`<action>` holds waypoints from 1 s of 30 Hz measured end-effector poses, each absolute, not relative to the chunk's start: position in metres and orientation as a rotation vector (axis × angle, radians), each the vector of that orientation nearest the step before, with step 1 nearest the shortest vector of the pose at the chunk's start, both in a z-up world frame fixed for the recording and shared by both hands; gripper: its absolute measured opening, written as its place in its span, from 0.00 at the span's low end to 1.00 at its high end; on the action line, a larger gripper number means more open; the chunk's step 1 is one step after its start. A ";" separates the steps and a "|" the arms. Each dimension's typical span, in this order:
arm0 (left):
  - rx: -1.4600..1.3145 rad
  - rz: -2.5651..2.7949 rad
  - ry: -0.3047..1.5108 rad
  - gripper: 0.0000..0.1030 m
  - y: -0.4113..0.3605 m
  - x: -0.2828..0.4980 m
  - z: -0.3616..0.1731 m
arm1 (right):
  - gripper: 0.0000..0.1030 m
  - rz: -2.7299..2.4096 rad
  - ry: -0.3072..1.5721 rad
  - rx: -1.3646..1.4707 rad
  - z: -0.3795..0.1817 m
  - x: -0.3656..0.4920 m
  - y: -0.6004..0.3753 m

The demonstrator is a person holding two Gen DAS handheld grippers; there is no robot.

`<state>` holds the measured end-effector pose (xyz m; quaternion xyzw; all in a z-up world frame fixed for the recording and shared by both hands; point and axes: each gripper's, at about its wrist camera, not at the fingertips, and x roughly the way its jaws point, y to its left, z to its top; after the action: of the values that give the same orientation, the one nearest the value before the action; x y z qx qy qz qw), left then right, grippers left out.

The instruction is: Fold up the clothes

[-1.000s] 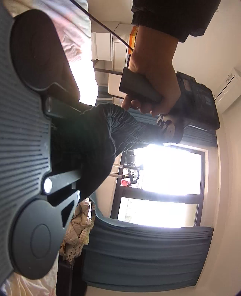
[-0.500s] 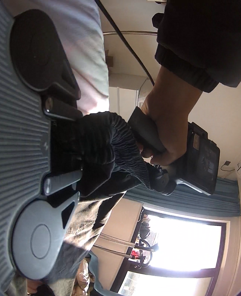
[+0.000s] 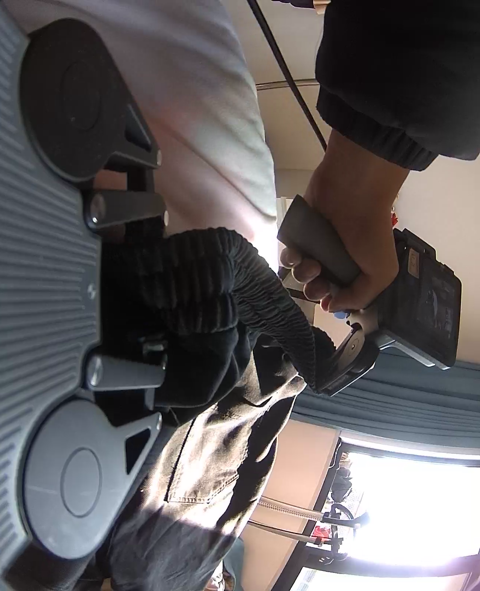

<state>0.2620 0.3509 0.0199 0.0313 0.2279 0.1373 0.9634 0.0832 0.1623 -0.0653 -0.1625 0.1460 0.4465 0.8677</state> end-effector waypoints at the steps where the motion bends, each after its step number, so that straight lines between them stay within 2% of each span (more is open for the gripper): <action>1: 0.062 0.264 0.452 0.85 0.343 0.251 0.023 | 0.65 0.947 0.297 -0.348 -0.061 0.075 0.160; 5: 0.055 0.206 0.415 0.90 0.313 0.205 0.038 | 0.65 0.935 0.244 -0.419 -0.046 0.036 0.137; 13: 0.030 0.052 0.359 0.90 0.244 0.123 0.057 | 0.65 0.770 0.267 -0.372 -0.016 0.008 0.012; 19: 0.083 -0.103 0.407 0.90 0.136 0.116 0.020 | 0.65 0.573 0.337 -0.342 -0.023 0.002 -0.098; 23: 0.273 -0.138 0.448 0.88 0.067 0.132 -0.020 | 0.65 0.445 0.399 -0.231 -0.040 0.010 -0.157; 26: 0.428 -0.163 0.506 0.83 0.030 0.152 -0.047 | 0.65 0.357 0.454 -0.121 -0.056 0.032 -0.189; 30: 0.612 -0.147 0.530 0.82 0.002 0.180 -0.076 | 0.68 0.265 0.521 -0.128 -0.081 0.071 -0.199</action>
<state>0.1799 0.0024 -0.0760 0.2973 0.2577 -0.0712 0.9166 0.0715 -0.1994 -0.0811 -0.0628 0.2568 0.1307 0.9555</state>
